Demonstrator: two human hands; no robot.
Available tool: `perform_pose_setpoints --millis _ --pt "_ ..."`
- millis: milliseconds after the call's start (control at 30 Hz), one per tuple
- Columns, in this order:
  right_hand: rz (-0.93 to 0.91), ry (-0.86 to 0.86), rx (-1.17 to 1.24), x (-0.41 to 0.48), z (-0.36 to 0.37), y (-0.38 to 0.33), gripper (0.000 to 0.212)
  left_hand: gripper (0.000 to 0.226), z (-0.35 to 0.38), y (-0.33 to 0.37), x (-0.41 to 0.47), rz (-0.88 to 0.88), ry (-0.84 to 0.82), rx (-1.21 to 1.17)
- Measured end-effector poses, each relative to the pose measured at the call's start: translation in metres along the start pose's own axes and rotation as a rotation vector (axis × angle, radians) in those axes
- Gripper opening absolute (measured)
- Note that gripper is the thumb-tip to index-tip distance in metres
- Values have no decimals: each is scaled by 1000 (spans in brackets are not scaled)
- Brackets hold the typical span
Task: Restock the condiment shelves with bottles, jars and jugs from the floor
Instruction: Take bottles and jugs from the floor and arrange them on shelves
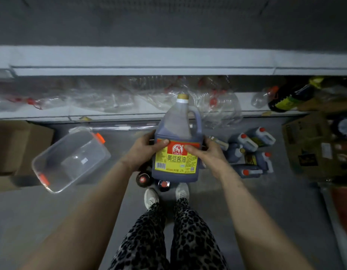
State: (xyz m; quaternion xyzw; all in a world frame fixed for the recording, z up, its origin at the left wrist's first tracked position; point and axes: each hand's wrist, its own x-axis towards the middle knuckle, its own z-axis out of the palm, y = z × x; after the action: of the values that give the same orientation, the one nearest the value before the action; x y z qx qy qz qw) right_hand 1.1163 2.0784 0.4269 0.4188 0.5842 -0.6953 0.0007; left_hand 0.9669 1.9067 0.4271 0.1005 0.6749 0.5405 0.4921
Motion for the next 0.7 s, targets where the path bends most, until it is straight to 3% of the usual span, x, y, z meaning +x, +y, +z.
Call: perform_pose_setpoints --millis 333,700 --pt "-184 -1 -14 -56 31 -105 51 42 -28 105 -62 218 23 105" --pt "-422 -16 -106 -45 18 -207 59 61 -39 193 -51 421 84 155"
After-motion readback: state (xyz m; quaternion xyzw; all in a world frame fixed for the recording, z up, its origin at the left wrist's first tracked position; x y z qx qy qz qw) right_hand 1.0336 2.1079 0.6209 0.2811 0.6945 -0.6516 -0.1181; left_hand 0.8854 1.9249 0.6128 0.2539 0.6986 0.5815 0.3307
